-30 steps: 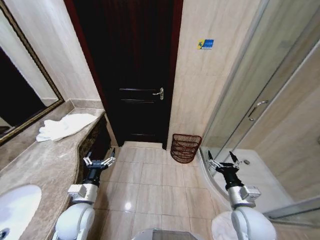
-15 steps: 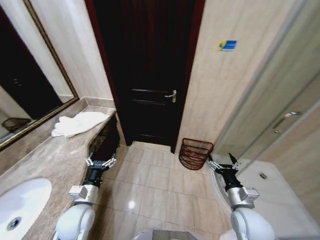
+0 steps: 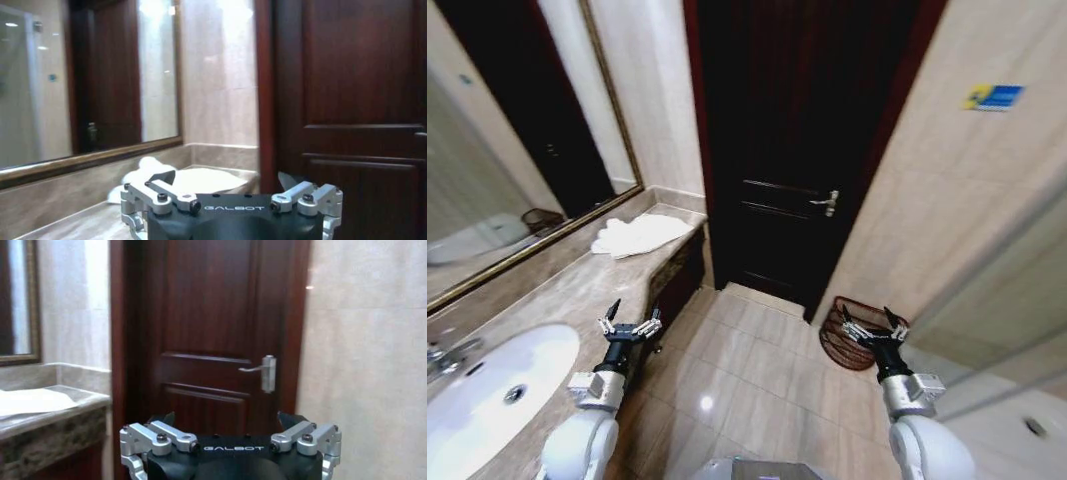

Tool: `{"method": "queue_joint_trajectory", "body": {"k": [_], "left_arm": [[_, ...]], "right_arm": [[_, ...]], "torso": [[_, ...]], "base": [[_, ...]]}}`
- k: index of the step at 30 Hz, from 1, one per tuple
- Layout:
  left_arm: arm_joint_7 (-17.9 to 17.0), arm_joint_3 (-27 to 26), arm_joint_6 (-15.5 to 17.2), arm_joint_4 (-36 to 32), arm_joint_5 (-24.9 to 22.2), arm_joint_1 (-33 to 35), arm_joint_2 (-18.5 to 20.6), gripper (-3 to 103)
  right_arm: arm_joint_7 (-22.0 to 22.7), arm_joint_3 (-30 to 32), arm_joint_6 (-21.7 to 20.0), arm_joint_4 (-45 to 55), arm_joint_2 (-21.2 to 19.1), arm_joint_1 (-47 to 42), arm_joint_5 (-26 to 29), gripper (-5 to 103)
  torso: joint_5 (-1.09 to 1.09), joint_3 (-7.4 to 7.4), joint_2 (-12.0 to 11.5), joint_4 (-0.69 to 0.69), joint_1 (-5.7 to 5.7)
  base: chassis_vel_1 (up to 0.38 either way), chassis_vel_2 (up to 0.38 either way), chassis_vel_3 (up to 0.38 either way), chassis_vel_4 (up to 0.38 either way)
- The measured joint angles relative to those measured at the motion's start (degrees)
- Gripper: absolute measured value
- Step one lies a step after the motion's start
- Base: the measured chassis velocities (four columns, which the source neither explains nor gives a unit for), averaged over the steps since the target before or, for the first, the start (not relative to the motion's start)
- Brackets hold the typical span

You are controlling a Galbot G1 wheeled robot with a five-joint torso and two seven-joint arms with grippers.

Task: Discard the used towel into the hamper.

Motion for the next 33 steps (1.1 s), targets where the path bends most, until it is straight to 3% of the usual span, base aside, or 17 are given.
{"method": "queue_joint_trajectory", "body": {"k": [11, 33], "left_arm": [[-0.87, 0.26, -3.92, 1.57, 2.00, 0.10, -0.69, 100], [-2.29, 0.67, -3.43, 2.00, 3.27, 0.00, -0.92, 100]], "right_arm": [[-0.66, 0.00, 0.21, -0.82, 0.08, 0.43, 0.01, 100], [-0.88, 0.05, 1.09, -1.11, 0.52, 0.00, -0.12, 100]], "torso": [[0.00, 0.00, 0.00, 0.00, 0.00], [0.00, 0.00, 0.00, 0.00, 0.00]], "base": [[0.019, 0.165, 0.150, 0.020], [-0.096, 0.097, 0.099, -0.100]]}}
